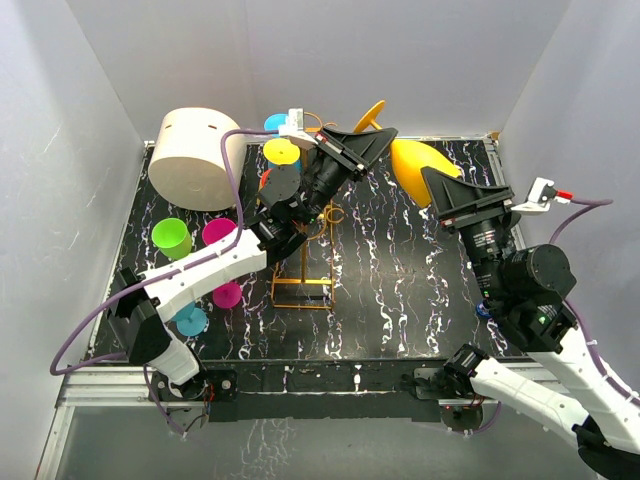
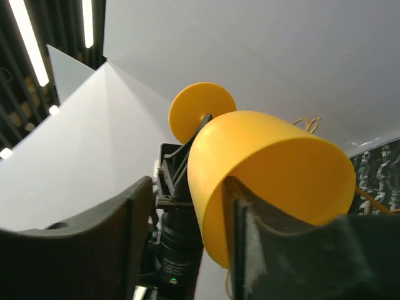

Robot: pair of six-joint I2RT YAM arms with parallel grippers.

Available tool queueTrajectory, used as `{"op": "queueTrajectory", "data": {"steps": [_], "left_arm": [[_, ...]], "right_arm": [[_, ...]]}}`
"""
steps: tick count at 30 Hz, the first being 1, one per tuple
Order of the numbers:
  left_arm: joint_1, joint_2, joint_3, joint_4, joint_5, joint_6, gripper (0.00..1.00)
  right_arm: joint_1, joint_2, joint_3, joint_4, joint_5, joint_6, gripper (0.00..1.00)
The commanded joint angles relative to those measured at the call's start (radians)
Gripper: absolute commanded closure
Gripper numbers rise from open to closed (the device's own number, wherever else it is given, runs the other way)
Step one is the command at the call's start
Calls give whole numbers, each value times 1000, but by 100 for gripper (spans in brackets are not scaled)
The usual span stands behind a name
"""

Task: Place the wine glass upside down on the wine glass rack

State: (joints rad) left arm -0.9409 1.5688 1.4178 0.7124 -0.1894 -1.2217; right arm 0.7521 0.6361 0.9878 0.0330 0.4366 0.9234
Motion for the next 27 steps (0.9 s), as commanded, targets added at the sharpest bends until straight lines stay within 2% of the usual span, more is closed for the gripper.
{"op": "queueTrajectory", "data": {"steps": [1, 3, 5, 10, 13, 16, 19, 27], "left_arm": [[13, -64, 54, 108, 9, 190, 100], [28, -80, 58, 121, 46, 275, 100], [41, -101, 71, 87, 84, 374, 100], [61, -141, 158, -148, 174, 649, 100], [69, -154, 201, -277, 308, 805, 100], [70, -170, 203, -363, 356, 885, 100], [70, -173, 202, -425, 371, 952, 100], [71, -188, 168, -449, 460, 1033, 100]], "right_arm": [[6, 13, 67, -77, -27, -35, 43], [6, 7, 82, -121, -12, -44, 36], [5, -6, 94, -159, 3, -57, 33], [4, -36, 128, -239, 34, -65, 27], [6, -9, 214, -346, 49, -66, 26], [5, 43, 329, -492, 54, -87, 28], [5, 89, 409, -569, 13, -103, 28], [4, 189, 556, -592, -199, -158, 29]]}}
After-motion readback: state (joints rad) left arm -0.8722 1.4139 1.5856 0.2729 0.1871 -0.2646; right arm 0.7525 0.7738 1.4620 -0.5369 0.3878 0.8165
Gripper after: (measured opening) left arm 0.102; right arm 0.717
